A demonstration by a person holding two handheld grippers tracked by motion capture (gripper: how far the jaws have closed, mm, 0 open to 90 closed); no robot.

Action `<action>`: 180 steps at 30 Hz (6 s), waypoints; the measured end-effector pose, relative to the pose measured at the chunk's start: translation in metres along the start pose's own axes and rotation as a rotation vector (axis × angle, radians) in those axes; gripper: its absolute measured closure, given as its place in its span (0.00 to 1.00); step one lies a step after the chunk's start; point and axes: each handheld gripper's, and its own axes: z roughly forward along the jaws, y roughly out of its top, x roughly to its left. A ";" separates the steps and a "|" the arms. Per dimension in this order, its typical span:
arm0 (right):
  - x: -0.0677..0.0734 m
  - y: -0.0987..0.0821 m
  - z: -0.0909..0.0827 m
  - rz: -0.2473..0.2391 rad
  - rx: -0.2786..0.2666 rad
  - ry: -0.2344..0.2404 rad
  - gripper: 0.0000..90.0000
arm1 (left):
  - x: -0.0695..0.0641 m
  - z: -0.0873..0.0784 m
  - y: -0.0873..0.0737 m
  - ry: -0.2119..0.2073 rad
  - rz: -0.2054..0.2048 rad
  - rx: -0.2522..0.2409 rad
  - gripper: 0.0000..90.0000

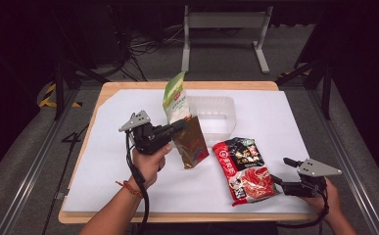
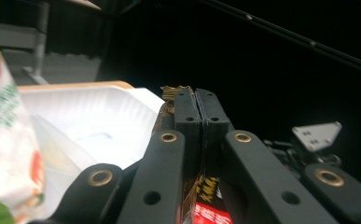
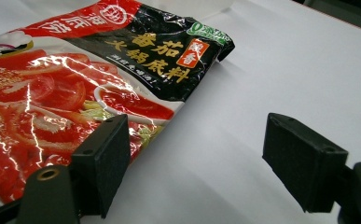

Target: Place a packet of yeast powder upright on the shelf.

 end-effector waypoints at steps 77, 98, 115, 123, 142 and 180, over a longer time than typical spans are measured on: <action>0.001 -0.003 -0.003 -0.020 0.018 -0.028 0.24 | 0.018 0.095 0.061 0.468 0.231 -0.036 0.99; 0.000 -0.006 -0.006 -0.011 0.017 -0.031 0.24 | 0.032 0.131 0.070 0.532 0.262 -0.052 0.98; 0.001 -0.006 -0.005 -0.014 0.020 -0.029 0.24 | 0.035 0.120 0.040 0.369 0.246 0.009 0.97; 0.002 -0.005 -0.005 -0.013 0.021 -0.028 0.24 | 0.033 0.108 0.030 0.311 0.245 0.013 0.95; 0.002 -0.005 -0.004 -0.015 0.023 -0.030 0.23 | 0.029 0.095 0.006 0.244 0.289 0.069 0.94; 0.003 -0.005 -0.003 -0.016 0.029 -0.038 0.23 | 0.022 0.072 0.015 0.206 0.461 0.166 0.84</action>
